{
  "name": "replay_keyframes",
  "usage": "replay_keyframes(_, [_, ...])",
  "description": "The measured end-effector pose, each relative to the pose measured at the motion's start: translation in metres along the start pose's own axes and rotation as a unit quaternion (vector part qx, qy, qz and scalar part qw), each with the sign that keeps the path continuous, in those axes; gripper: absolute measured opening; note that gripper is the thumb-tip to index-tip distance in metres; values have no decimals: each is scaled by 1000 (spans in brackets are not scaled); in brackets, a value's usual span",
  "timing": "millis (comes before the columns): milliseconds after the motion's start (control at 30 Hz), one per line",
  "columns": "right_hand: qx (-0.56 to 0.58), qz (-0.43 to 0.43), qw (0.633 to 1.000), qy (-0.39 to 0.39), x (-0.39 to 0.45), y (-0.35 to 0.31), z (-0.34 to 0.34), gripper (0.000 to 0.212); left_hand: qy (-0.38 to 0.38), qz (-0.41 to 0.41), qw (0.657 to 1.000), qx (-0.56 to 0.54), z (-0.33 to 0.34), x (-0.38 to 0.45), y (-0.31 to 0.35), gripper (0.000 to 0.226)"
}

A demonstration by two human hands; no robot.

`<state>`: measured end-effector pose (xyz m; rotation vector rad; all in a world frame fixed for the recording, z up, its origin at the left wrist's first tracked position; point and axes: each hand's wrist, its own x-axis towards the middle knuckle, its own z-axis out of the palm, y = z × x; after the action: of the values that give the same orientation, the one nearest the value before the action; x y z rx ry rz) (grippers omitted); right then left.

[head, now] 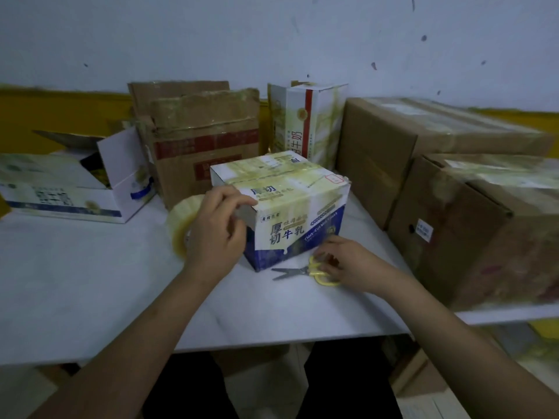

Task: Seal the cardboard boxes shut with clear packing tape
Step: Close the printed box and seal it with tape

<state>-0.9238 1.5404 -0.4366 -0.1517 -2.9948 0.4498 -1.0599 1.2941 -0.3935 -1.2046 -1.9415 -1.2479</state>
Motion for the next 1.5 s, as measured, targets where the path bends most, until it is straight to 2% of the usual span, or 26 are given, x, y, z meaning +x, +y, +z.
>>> replay_keyframes(100, [2, -28, 1000, -7, -3, -5, -4, 20, 21, -19, 999, 18, -16, 5, -6, 35])
replay_keyframes(233, [-58, -25, 997, -33, -12, -13, -5, 31, 31, -69, 996, 55, -31, 13, -22, 33])
replay_keyframes(300, [-116, -9, 992, -40, -16, -15, -8, 31, 44, -131, 986, 93, -35, 18, -32, 30])
replay_keyframes(367, [-104, 21, 993, -59, -23, -26, -18, 27, 40, -237, 967, 90, -39, 27, -41, 26])
replay_keyframes(433, [-68, 20, 994, -78, -33, -40, -30, 24, -23, -342, 939, 38, -42, 39, -52, 25])
replay_keyframes(500, [-48, 0, 997, -62, -40, -63, -52, 21, -118, -382, 916, 21, -45, 50, -64, 27])
replay_keyframes(567, [25, -22, 999, -11, -34, -90, -83, 16, -190, -365, 911, 20, -51, 60, -75, 26])
replay_keyframes(633, [145, -30, 988, 42, -7, -117, -107, 13, -263, -357, 896, -22, -57, 70, -82, 27])
replay_keyframes(700, [231, -8, 971, 53, 38, -142, -114, 18, -352, -373, 855, -79, -58, 76, -83, 27])
replay_keyframes(767, [267, 34, 962, 40, 87, -162, -105, 30, -420, -374, 819, -112, -52, 78, -85, 29])
replay_keyframes(833, [303, 75, 950, 30, 123, -174, -89, 43, -433, -379, 804, -149, -47, 80, -89, 28])
replay_keyframes(933, [361, 103, 925, 54, 147, -174, -70, 56, -462, -402, 763, -208, -51, 87, -99, 32])
replay_keyframes(1000, [350, 108, 928, 72, 151, -170, -67, 61, -519, -377, 740, -202, -57, 92, -108, 39])
replay_keyframes(1067, [386, 120, 913, 57, 155, -167, -66, 61, -558, -363, 725, -176, -61, 95, -120, 38])
replay_keyframes(1133, [395, 127, 909, 44, 155, -168, -67, 61, -575, -361, 713, -174, -61, 94, -128, 41])
replay_keyframes(1233, [351, 132, 927, 30, 151, -175, -73, 65, -570, -355, 711, -208, -58, 89, -133, 38])
replay_keyframes(1333, [336, 171, 925, -53, 136, -179, -82, 85, -525, -369, 719, -267, -59, 80, -139, 24])
replay_keyframes(1400, [265, 191, 939, -105, 114, -182, -84, 98, -516, -358, 717, -302, -63, 75, -145, 22])
replay_keyframes(1500, [158, 193, 955, -158, 77, -197, -79, 96, -514, -349, 714, -324, -65, 73, -144, 29])
